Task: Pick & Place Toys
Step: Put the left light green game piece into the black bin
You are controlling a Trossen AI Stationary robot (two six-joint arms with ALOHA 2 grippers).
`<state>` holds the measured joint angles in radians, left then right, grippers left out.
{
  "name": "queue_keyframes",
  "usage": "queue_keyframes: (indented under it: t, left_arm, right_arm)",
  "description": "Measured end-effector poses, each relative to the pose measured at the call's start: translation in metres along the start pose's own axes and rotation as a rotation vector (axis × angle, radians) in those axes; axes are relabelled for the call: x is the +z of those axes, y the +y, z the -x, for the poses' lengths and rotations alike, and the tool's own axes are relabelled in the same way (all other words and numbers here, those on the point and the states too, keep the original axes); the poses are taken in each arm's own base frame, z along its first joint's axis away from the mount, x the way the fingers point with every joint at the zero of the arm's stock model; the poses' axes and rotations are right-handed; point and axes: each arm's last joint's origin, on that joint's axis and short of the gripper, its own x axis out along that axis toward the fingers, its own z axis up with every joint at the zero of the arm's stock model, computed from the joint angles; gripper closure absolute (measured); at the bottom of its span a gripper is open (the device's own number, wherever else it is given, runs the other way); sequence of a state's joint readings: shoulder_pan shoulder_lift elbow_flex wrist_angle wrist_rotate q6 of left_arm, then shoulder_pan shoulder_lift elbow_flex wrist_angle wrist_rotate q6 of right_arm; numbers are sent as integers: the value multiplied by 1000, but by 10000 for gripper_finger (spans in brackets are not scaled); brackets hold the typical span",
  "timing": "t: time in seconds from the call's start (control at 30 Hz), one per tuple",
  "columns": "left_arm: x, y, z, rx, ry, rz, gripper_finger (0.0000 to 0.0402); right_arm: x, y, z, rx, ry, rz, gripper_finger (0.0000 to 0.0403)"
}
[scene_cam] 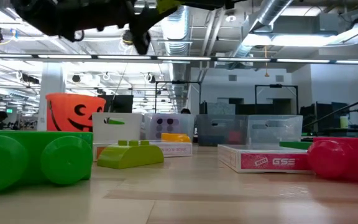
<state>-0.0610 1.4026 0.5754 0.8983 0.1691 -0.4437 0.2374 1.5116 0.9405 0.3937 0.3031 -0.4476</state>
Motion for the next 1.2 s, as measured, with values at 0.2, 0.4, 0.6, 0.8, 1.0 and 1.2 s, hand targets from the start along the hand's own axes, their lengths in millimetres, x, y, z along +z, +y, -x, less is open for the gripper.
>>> queue_keyframes:
  t: [0.2, 0.4, 0.6, 0.8, 1.0, 1.2]
  left_arm:
    - [6, 5, -5, -8, -2, -4, 265]
    - [5, 11, -5, 10, 26, 4, 265]
    - [5, 13, -4, 20, 27, 9, 265]
    - [10, 18, -3, 54, 1, 4, 240]
    - [27, 34, 11, 135, -9, -13, 197]
    - [47, 40, 40, 242, 61, -81, 170]
  right_arm:
    - [4, 7, 2, 17, -11, 9, 174]
    - [5, 8, 3, 13, -13, 10, 235]
    - [2, 5, 2, 3, 1, 13, 319]
    - [1, 2, 2, -137, 71, 47, 360]
    - [0, -3, 4, -338, 161, 38, 359]
    - [-13, -20, 9, -730, 405, 56, 350]
